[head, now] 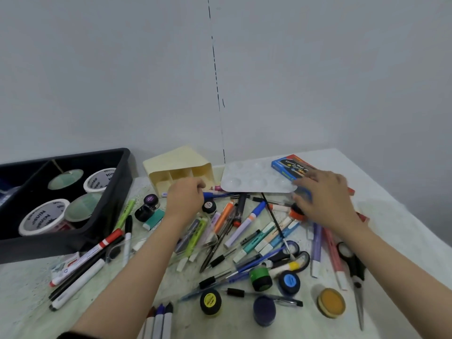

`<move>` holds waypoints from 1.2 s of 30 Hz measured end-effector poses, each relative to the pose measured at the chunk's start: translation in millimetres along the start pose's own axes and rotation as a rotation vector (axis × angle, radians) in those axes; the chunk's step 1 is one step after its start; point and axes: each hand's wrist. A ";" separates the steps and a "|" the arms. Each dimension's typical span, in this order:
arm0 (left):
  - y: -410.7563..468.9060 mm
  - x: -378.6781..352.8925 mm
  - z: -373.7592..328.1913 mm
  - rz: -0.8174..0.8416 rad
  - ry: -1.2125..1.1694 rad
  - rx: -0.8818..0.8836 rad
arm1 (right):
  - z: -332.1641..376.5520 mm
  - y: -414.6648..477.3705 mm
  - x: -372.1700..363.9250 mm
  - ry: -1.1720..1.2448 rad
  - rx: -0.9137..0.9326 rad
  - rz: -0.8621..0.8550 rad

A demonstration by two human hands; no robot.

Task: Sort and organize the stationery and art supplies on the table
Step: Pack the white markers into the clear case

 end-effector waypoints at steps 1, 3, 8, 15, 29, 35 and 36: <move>3.2 -0.6 0.2 0.029 0.056 0.008 | 5.8 -0.1 -2.0 -0.010 0.070 0.020; 7.6 -2.4 0.1 0.093 0.129 0.009 | 15.8 -0.2 -5.9 -0.055 0.134 0.095; 16.1 -10.0 -0.1 0.198 0.168 -0.001 | 30.3 5.1 -8.7 -0.173 0.146 0.231; 22.2 -14.9 4.0 0.268 0.191 -0.049 | 32.8 2.0 -11.7 -0.219 0.179 0.215; 23.6 -8.1 19.8 0.371 0.233 -0.062 | 32.5 -9.8 -26.8 -0.078 0.177 0.005; 19.5 -4.3 25.2 0.384 0.154 -0.032 | 34.4 -13.6 -14.6 -0.103 0.190 0.015; 18.8 -3.3 25.6 0.378 0.157 -0.032 | 35.8 -14.8 -10.5 -0.113 0.183 0.027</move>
Point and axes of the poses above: each hand's wrist, its own y-axis towards the middle knuckle, its own x-axis out of the back of the hand, z = x × y, and after that the axes turned 13 degrees about -x, right-handed
